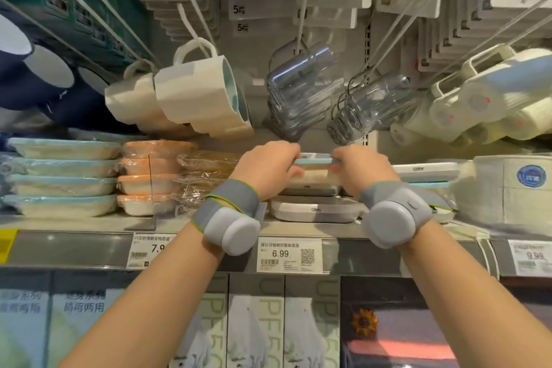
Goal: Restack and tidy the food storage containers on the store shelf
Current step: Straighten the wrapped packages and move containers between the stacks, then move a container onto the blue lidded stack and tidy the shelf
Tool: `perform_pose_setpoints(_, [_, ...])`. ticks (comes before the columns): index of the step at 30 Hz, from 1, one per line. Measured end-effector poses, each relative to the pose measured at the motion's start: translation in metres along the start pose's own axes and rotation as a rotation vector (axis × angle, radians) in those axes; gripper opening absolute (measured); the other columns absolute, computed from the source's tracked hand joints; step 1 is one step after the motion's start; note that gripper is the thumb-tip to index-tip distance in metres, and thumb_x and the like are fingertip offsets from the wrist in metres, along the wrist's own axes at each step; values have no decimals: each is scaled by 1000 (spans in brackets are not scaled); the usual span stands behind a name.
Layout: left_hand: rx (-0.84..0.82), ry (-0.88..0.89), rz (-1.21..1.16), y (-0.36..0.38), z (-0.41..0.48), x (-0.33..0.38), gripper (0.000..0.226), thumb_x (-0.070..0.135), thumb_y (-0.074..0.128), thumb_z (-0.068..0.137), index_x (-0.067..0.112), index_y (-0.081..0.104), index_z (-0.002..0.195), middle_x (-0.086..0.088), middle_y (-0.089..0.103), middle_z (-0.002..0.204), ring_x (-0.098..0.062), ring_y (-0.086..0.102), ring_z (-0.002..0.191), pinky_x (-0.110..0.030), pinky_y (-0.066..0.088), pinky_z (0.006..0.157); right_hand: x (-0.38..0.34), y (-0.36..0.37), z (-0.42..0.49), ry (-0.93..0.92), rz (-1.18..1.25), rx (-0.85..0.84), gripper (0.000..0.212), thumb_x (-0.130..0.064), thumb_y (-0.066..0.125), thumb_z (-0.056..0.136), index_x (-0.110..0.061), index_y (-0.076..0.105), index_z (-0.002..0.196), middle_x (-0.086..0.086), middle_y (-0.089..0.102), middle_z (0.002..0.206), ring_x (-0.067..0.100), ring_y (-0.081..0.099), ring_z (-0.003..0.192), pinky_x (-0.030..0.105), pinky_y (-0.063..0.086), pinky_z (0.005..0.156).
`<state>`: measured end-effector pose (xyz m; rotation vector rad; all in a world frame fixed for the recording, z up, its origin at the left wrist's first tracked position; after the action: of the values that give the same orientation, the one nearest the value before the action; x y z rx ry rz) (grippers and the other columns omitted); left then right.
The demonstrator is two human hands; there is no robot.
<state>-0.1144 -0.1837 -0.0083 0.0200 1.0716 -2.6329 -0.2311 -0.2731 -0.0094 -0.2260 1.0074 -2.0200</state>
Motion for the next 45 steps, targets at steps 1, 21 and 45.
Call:
perform_pose_setpoints(1, [36, 2, -49, -4, -2, 0, 23, 33, 49, 92, 13, 54, 103, -8, 60, 108, -33, 57, 99, -37, 43, 78, -4, -8, -3, -13, 7, 40, 25, -16, 44, 92, -15, 65, 105, 16, 64, 112, 36, 58, 103, 33, 39, 76])
perform_pose_setpoints(21, [514, -14, -105, -145, -128, -169, 26, 23, 45, 87, 8, 56, 106, 16, 45, 74, -4, 43, 62, -24, 30, 63, -225, -44, -41, -339, 414, 348, 27, -39, 57, 85, -22, 69, 103, 6, 66, 108, 30, 56, 108, 32, 39, 79])
perform_pose_setpoints(45, [21, -354, 187, -107, -137, -307, 40, 2, 40, 85, 7, 34, 124, -17, 44, 122, -43, 55, 103, -45, 42, 79, -357, 63, 12, -197, 458, -142, 55, 5, 41, 85, -17, 48, 135, 9, 53, 136, 26, 51, 121, 23, 39, 87])
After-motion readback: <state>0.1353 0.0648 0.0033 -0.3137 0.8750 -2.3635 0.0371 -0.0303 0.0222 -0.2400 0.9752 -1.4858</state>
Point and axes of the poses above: each hand's wrist, its own z-axis towards the middle knuckle, its own y-axis out of the palm, x = y × z, the point moved 2 cm from there along z, towards the middle knuckle
